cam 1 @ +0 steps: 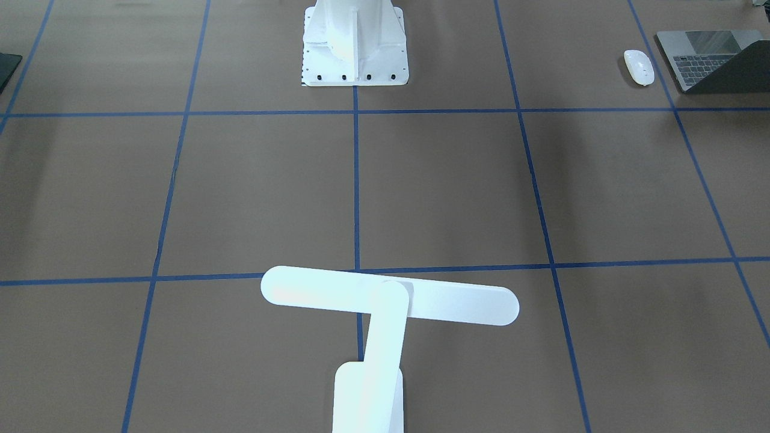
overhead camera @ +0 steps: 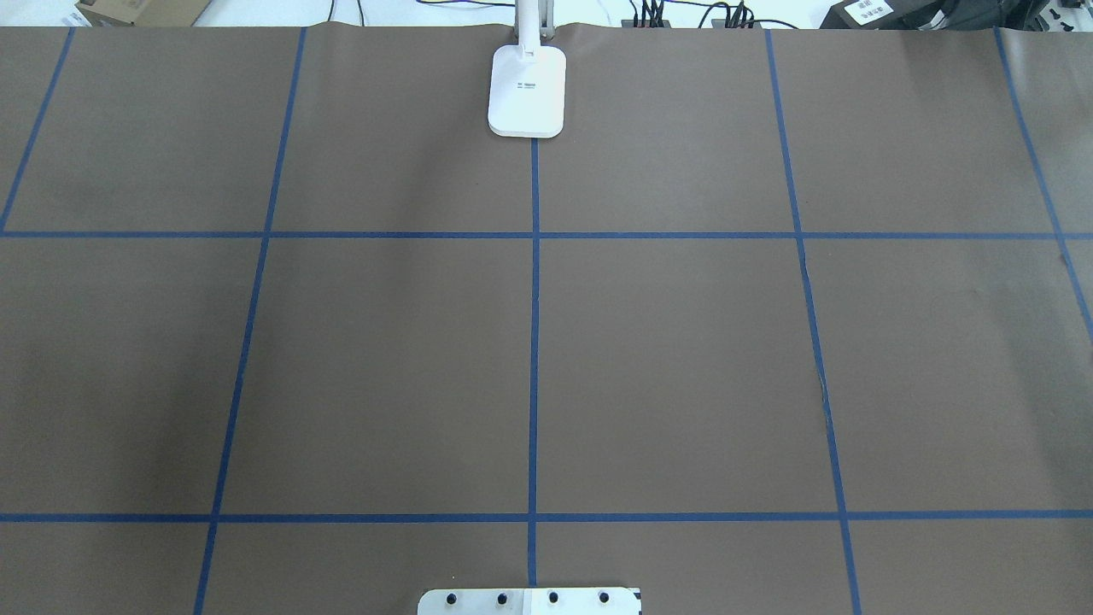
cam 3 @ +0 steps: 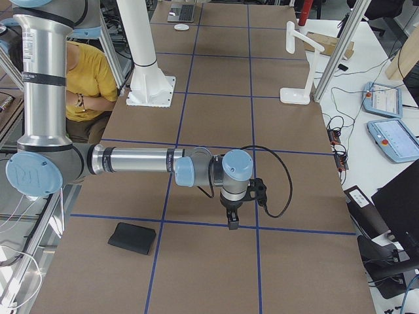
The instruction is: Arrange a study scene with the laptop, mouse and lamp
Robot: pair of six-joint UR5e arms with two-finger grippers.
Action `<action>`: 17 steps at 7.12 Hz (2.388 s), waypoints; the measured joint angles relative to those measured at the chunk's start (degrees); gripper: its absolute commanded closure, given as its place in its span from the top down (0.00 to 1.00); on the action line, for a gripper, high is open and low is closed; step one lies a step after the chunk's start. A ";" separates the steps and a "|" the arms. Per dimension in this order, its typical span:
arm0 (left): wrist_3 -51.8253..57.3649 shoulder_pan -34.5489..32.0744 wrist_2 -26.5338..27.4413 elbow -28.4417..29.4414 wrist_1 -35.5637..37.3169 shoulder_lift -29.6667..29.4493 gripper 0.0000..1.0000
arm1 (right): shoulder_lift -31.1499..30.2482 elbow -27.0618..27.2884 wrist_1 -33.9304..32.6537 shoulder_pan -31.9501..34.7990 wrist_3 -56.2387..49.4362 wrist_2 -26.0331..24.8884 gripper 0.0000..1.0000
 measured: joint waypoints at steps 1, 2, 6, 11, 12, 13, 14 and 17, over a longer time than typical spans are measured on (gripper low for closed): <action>0.02 -0.11 -1.12 -0.02 -0.02 0.03 1.00 | 0.02 0.00 0.00 -0.01 0.00 0.02 1.00; 0.02 -0.25 -1.51 -0.02 -0.04 -0.08 1.00 | 0.03 0.00 0.00 -0.02 -0.02 0.06 1.00; 0.05 -1.26 1.71 -0.02 0.05 -1.17 1.00 | 0.04 0.00 0.00 -0.02 -0.08 0.09 1.00; 1.11 -8.37 9.34 4.84 -0.04 -5.45 1.00 | 0.04 0.00 0.00 -0.02 -0.17 0.09 1.00; 1.40 -10.06 8.99 5.07 2.61 -5.69 1.00 | 0.04 0.00 0.00 -0.02 -0.17 0.09 1.00; 1.35 -12.29 8.64 4.94 6.49 -5.55 1.00 | 0.04 0.00 0.00 -0.02 -0.17 0.09 1.00; 0.96 -14.64 8.52 4.77 9.08 -4.83 1.00 | 0.04 0.00 0.00 -0.02 -0.19 0.09 1.00; -16.05 -19.03 7.22 1.25 11.40 2.35 1.00 | 0.04 0.00 0.02 -0.02 -0.28 0.09 1.00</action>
